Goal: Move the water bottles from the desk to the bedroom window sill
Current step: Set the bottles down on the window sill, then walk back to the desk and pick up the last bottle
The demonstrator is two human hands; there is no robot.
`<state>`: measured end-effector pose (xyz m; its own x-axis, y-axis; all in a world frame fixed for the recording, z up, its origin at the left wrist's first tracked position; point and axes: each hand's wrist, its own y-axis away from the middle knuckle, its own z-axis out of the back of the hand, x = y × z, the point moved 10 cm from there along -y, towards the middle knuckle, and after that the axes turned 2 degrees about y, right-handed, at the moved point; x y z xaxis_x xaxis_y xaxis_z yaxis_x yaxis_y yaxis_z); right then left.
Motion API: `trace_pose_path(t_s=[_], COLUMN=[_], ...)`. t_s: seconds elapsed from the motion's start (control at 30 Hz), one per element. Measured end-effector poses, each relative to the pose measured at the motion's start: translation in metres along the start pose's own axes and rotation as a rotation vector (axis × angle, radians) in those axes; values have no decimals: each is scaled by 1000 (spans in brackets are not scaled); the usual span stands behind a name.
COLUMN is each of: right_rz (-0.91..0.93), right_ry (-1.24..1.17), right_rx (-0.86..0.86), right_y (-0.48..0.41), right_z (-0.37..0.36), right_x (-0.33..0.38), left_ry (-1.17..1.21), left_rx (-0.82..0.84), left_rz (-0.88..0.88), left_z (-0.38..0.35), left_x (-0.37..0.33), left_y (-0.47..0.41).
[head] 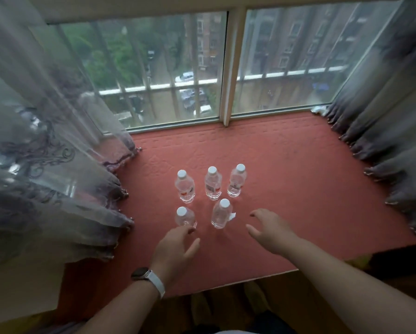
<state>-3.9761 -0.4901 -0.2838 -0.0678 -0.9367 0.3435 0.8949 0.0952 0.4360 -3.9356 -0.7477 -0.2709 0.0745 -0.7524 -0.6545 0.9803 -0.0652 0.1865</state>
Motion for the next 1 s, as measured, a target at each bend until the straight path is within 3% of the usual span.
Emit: trace_pose_path(t_s=[0.2,0.5,1.0], right_rz=[-96,-229,-395], right_ry=[125,103,-20], right_rx=[-90,-226,-412], right_y=[54,157,415], right_z=[34,88,135], right_x=[-13,-83,-320], left_ry=[-229,-489,-600], left_rx=[128,310,381], left_rz=[-337,-482,-1028], left_z=[1,-52,-231], left_x=[-84,-204,-482], left_y=[-9,14,179])
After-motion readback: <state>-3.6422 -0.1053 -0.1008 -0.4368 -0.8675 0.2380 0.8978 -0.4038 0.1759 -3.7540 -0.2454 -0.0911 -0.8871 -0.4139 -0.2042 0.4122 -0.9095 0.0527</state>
